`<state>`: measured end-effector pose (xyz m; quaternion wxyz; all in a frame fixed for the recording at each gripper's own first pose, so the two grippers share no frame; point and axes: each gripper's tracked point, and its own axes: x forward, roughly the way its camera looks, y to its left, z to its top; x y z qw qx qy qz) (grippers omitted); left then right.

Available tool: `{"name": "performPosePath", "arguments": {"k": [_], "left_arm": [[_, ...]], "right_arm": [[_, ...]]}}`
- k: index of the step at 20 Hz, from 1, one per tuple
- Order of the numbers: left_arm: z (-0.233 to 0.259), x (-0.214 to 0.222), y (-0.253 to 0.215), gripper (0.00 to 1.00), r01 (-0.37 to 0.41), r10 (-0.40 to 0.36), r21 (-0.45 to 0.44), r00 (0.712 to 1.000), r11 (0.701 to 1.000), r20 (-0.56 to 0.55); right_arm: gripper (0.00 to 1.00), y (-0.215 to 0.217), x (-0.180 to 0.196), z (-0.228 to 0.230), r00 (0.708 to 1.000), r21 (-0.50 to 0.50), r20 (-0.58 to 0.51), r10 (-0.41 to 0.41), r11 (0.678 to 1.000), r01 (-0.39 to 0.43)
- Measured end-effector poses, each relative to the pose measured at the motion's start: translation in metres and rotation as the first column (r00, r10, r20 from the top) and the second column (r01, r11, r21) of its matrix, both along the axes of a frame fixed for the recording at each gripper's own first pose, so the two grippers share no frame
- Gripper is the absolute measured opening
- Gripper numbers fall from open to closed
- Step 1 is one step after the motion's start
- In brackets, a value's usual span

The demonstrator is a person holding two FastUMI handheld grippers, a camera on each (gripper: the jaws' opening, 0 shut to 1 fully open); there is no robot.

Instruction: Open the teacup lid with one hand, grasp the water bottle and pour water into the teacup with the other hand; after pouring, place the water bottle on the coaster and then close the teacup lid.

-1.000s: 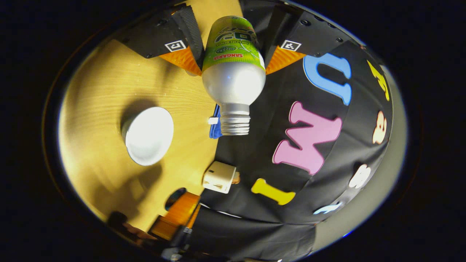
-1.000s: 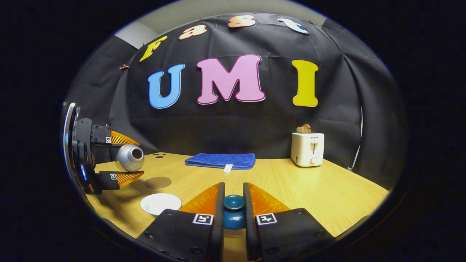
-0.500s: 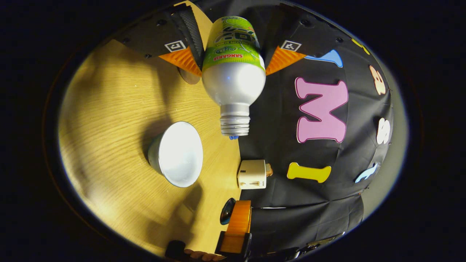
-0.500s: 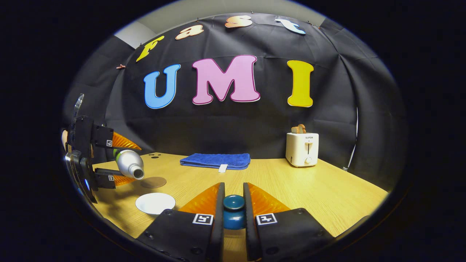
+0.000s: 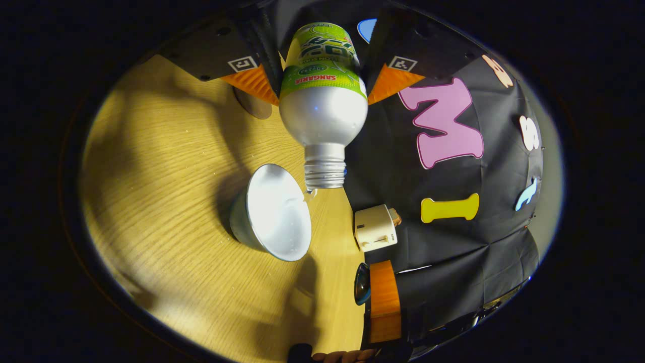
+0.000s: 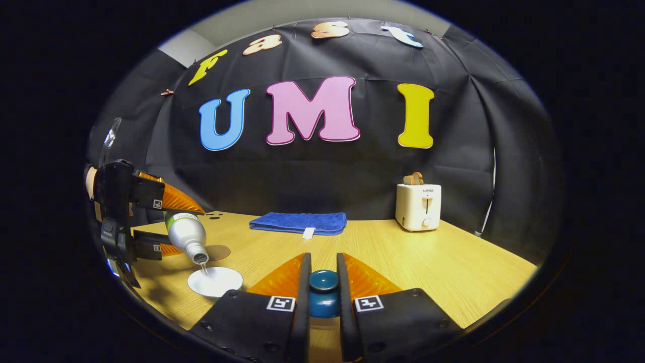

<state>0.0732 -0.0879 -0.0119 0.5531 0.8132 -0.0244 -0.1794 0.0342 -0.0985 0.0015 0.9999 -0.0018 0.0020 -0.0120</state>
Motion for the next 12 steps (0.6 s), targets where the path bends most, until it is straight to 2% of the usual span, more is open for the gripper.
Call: {"name": "performPosePath", "arguments": {"k": [12], "left_arm": [[0.0086,0.0035,-0.0020,0.79,-0.007,0.005,0.091,1.000,0.996,0.026]], "right_arm": [[0.28,0.0017,-0.0010,0.0005,1.000,0.000,-0.001,0.010,1.000,-0.010]]}}
